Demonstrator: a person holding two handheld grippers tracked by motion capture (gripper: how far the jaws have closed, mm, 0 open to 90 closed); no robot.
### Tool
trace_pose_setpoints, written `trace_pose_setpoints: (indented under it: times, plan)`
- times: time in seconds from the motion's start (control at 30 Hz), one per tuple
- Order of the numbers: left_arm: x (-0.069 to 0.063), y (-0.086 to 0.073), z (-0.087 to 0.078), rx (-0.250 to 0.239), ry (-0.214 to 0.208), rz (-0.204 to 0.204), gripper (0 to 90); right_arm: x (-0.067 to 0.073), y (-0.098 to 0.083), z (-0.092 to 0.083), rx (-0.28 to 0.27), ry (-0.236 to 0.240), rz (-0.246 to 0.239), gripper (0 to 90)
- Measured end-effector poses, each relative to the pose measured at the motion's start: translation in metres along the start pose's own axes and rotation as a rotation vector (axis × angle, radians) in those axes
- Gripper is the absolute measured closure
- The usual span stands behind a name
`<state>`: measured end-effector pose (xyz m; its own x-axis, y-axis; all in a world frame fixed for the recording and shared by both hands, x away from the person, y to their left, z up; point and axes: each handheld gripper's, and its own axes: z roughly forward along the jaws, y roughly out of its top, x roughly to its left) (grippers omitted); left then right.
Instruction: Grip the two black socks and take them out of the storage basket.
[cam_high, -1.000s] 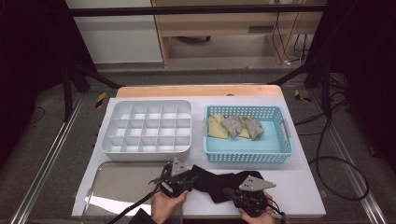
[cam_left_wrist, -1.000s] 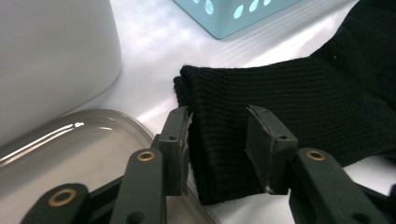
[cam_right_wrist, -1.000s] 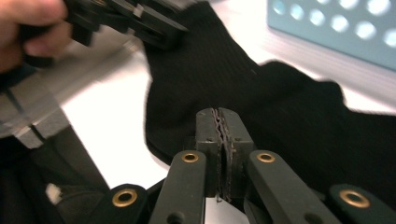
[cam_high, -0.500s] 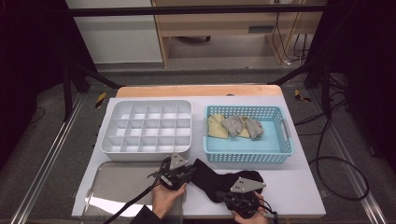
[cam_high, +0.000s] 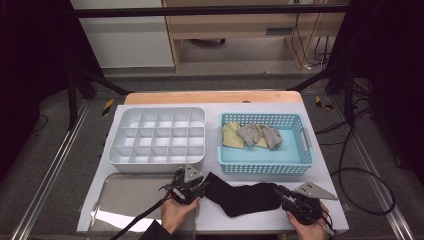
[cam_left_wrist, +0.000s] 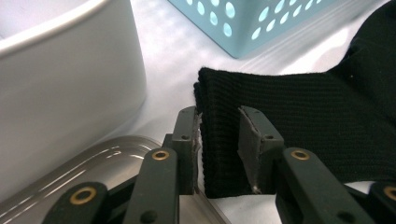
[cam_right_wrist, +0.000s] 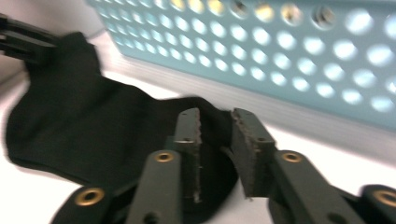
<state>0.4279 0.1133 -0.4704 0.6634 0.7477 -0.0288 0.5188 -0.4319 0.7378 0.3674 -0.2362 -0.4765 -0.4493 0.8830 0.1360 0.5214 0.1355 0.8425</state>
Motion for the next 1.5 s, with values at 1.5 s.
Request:
trace_pose_setpoints:
  times: [1.5]
  plan:
    - [-0.004, -0.011, -0.034, -0.099, -0.070, 0.003, 66.5, -0.004, 0.023, -0.019, 0.047, 0.064, 0.039, 84.3]
